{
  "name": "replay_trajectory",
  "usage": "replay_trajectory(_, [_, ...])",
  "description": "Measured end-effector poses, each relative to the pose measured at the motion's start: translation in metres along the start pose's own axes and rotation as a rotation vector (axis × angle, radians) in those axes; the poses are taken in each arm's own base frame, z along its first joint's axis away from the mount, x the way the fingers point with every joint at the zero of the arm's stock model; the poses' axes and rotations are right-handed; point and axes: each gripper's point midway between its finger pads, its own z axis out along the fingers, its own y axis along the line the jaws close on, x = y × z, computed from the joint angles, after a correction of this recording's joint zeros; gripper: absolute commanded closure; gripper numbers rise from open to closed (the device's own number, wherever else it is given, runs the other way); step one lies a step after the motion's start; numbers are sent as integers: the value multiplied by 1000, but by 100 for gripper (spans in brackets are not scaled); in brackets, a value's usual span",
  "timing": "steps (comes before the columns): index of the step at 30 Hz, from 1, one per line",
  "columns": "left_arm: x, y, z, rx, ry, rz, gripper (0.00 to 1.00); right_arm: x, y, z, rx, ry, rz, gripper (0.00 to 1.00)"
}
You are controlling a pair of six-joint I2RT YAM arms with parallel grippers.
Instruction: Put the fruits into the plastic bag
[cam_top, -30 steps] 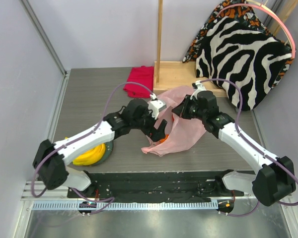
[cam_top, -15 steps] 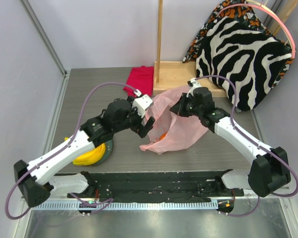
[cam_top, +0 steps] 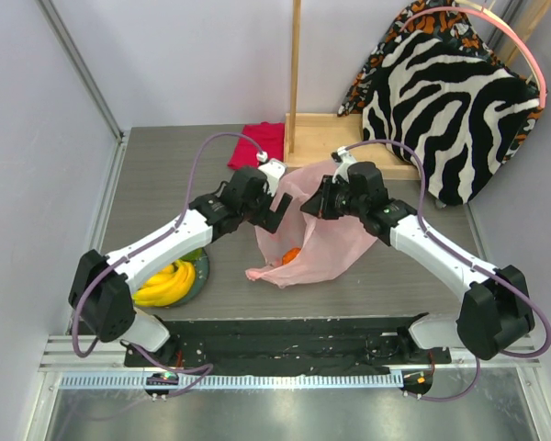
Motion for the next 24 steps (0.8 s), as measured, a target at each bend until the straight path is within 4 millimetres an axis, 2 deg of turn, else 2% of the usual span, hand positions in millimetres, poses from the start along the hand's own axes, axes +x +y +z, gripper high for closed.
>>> replay_trajectory(4, [-5,7,13,-12,-10,-42,1,-1,3,0,-15,-3,-8,99])
replay_trajectory(7, [-1,2,24,9,2,-59,25,-1,5,0,-21,-2,-11,99])
replay_trajectory(8, [1,1,28,13,8,-62,39,-1,5,0,-21,-2,-12,99])
replay_trajectory(10, [5,-1,35,27,23,-69,55,0,5,1,-22,-1,-16,99])
replay_trajectory(11, [7,-3,37,36,29,-72,68,0,5,1,-22,1,-18,99])
replay_trajectory(13, [9,-6,40,58,37,-82,83,2,4,3,-21,8,-20,99])
replay_trajectory(14, [9,-8,41,66,37,-88,98,3,3,4,-20,11,-21,99])
replay_trajectory(16, [6,-9,41,80,28,-92,100,5,1,5,-16,20,-21,98])
replay_trajectory(18, [5,-11,41,96,25,-93,100,7,0,5,-12,27,-25,90])
replay_trajectory(19, [5,-12,41,104,25,-92,100,8,0,5,-10,31,-31,74])
replay_trajectory(21, [5,-14,40,118,25,-95,100,10,1,5,-3,35,-45,56])
replay_trajectory(22, [5,-15,39,128,24,-97,100,11,1,5,3,37,-54,43])
replay_trajectory(24, [4,-16,37,147,31,-103,100,15,2,4,23,42,-79,34])
